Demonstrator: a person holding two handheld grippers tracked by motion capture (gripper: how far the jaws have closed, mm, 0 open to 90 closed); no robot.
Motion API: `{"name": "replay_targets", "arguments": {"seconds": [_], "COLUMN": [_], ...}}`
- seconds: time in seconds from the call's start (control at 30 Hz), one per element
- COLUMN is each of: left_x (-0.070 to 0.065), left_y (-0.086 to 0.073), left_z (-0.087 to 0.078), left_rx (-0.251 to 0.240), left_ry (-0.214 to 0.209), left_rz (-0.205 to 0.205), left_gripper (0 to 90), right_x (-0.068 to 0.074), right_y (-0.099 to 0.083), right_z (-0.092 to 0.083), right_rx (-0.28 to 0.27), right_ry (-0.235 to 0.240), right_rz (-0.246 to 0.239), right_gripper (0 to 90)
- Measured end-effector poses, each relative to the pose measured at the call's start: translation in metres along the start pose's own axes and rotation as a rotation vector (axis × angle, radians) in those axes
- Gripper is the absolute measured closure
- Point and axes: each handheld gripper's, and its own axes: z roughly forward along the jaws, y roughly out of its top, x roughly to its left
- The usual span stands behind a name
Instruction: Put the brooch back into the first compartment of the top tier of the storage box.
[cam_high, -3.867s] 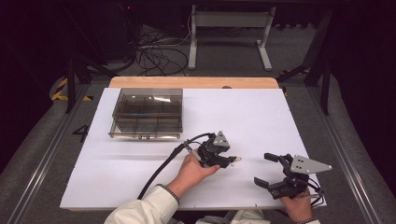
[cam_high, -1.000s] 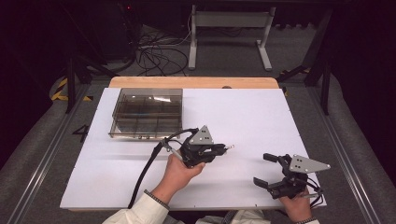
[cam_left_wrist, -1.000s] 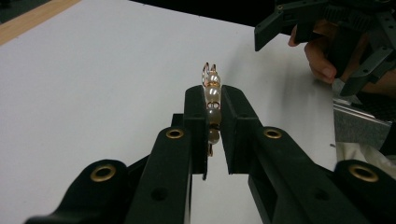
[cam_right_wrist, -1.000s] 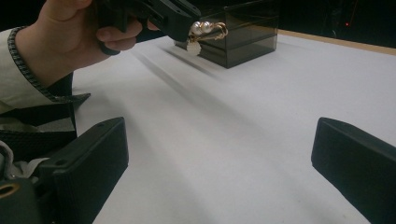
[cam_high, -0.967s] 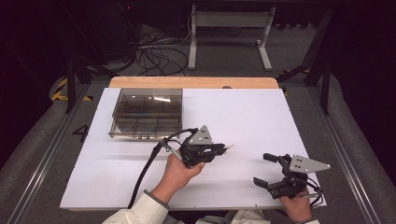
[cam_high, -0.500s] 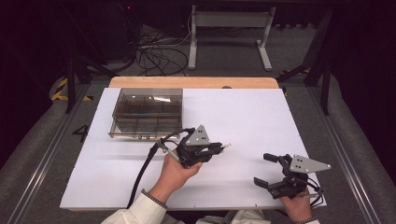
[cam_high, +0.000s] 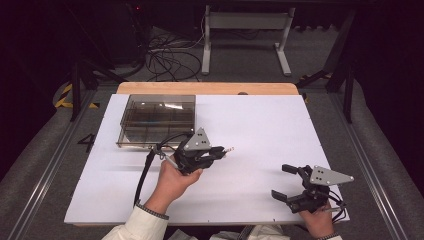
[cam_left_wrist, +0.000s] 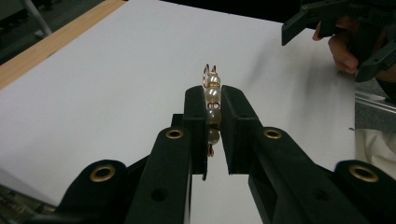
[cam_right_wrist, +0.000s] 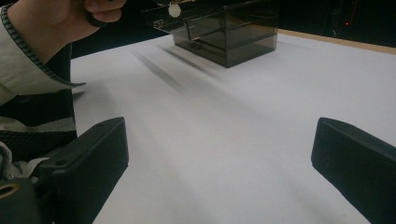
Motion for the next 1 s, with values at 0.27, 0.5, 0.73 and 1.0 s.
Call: {"name": "replay_targets", "arguments": {"seconds": [0.27,0.5,0.73,1.0], "left_x": [0.008,0.018,0.026,0.036], "left_y": [-0.002,-0.006,-0.010,-0.015], "left_z": [-0.016,-0.035,-0.049,-0.069], "left_rx": [-0.004,-0.015,-0.032,-0.044], "left_ry": [0.035,0.077,0.109,0.165], "left_rz": [-0.012,-0.032,-0.053,-0.075], "left_gripper": [82.1,82.1,82.0,82.0], "right_x": [0.000,0.000,0.000,0.000], "right_y": [0.000,0.000,0.000,0.000], "right_z": [0.000,0.000,0.000,0.000], "right_rx": [0.001,0.002,0.002,0.002], "right_ry": [-0.001,-0.002,-0.002,-0.003], "right_rz": [0.000,0.001,0.002,0.002], "right_gripper": [4.4,4.3,4.4,4.4]}}
